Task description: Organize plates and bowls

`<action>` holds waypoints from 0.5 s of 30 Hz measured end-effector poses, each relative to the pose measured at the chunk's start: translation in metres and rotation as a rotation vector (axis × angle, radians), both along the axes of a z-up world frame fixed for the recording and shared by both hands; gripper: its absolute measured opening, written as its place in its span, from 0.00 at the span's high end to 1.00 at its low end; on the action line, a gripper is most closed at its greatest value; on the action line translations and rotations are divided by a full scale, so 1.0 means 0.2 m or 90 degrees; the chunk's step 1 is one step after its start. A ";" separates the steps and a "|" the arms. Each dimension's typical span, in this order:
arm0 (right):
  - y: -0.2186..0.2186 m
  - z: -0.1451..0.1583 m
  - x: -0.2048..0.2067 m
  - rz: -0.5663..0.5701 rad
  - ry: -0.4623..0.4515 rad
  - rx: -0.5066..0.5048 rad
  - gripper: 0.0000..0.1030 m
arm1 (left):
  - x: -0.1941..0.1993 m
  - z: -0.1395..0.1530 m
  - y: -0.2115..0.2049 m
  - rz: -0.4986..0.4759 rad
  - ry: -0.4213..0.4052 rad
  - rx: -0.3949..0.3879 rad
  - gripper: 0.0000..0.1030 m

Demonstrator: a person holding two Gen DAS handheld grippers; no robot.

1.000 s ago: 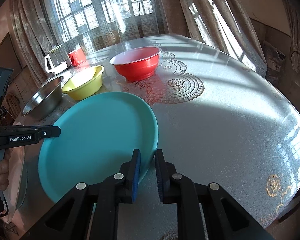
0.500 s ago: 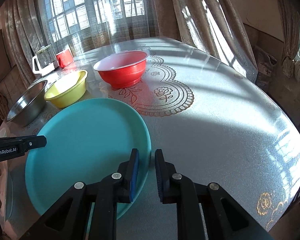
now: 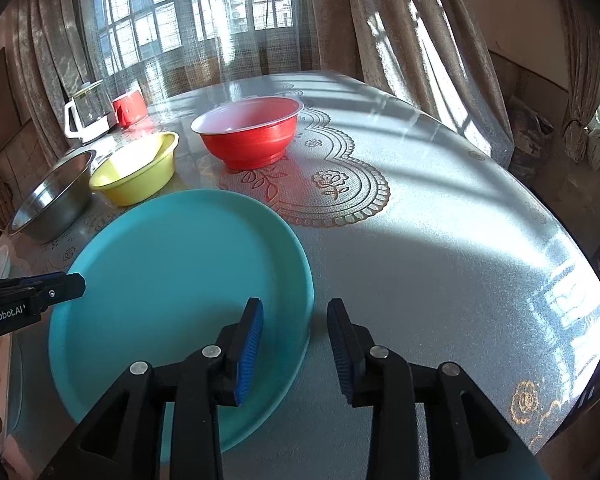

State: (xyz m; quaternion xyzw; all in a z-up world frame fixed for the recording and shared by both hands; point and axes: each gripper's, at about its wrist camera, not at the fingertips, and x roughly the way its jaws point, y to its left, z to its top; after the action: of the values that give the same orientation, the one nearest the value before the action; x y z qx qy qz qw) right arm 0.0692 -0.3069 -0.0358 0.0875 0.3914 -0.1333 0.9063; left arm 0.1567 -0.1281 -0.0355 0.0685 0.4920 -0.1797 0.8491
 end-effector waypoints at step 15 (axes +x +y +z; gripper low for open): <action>0.00 0.00 0.00 -0.006 0.000 -0.008 0.63 | -0.03 0.03 0.02 0.013 -0.021 -0.011 0.76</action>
State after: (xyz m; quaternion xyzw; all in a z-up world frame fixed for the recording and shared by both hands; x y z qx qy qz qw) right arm 0.0690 -0.3075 -0.0359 0.0835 0.3905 -0.1401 0.9060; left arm 0.1498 -0.1246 -0.0290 0.0594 0.4772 -0.1742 0.8593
